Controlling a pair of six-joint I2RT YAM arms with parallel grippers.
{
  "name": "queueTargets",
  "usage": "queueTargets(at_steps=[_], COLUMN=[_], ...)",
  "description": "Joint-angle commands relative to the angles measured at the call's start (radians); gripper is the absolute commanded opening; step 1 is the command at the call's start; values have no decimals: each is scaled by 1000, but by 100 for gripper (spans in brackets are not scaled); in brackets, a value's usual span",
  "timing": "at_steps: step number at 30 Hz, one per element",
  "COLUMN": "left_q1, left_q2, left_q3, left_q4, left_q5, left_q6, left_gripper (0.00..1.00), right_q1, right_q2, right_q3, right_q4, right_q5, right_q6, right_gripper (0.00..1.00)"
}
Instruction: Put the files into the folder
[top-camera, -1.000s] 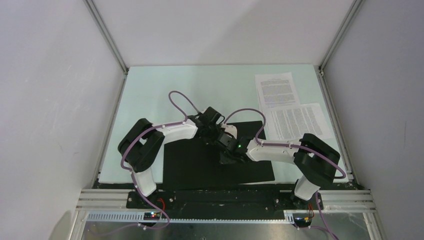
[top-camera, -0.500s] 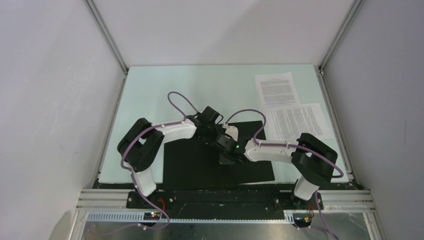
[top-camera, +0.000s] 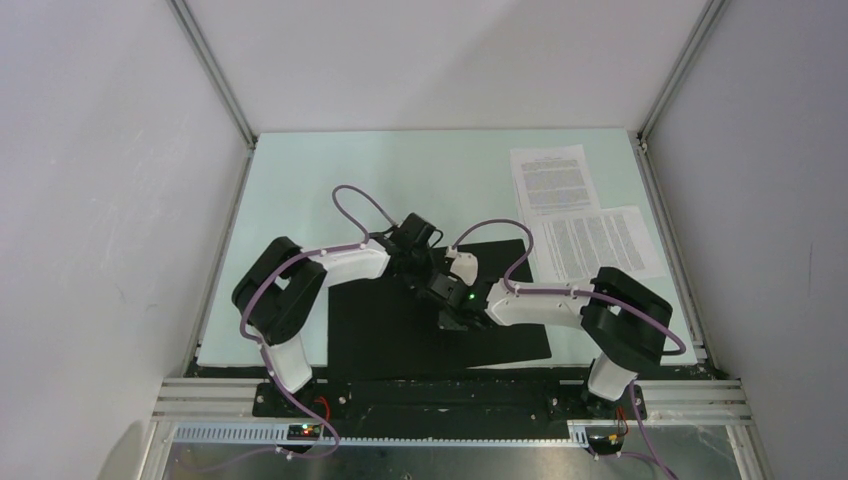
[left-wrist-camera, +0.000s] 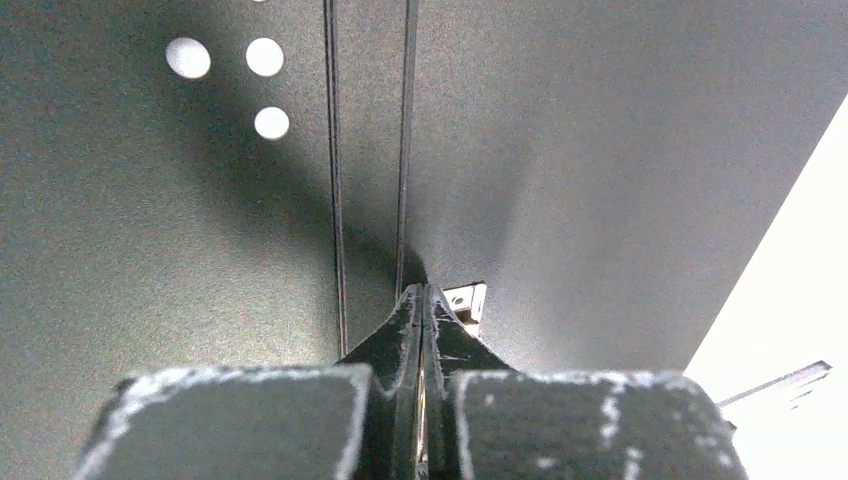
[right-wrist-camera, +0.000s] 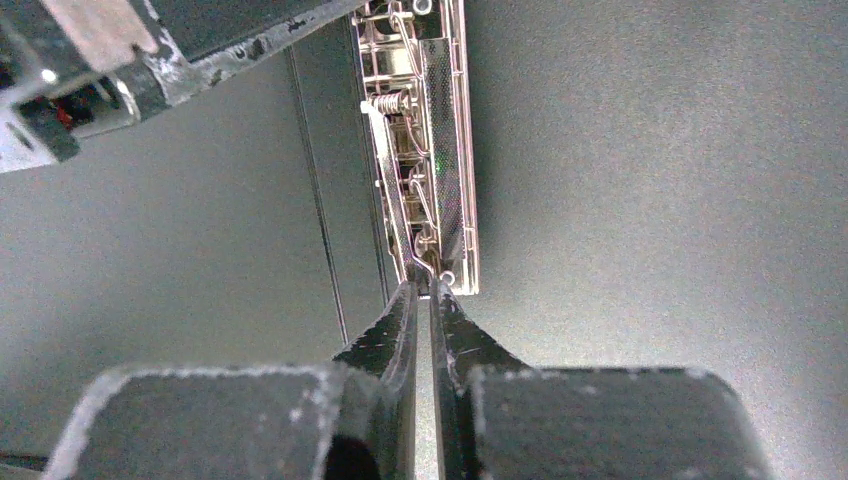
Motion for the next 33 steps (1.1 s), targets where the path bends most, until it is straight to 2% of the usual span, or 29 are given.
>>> queueTargets(at_steps=[1, 6, 12, 25, 33], left_q1=[12, 12, 12, 9, 10], left_q2=[48, 47, 40, 60, 101], left_q3=[-62, -56, -29, 168, 281], left_q4=[-125, -126, -127, -198, -222], left_q5=[-73, -74, -63, -42, 42], left_q6=[67, 74, 86, 200, 291], left_gripper=[0, 0, 0, 0, 0], right_q1=[-23, -23, -25, -73, -97], right_q2=[-5, -40, -78, -84, -123], right_q3=[-35, -35, -1, 68, 80], right_q4=[-142, -109, -85, -37, 2], right_q5=[150, 125, 88, 21, -1], right_q6=[-24, -52, -90, -163, -203], right_gripper=[6, 7, 12, 34, 47])
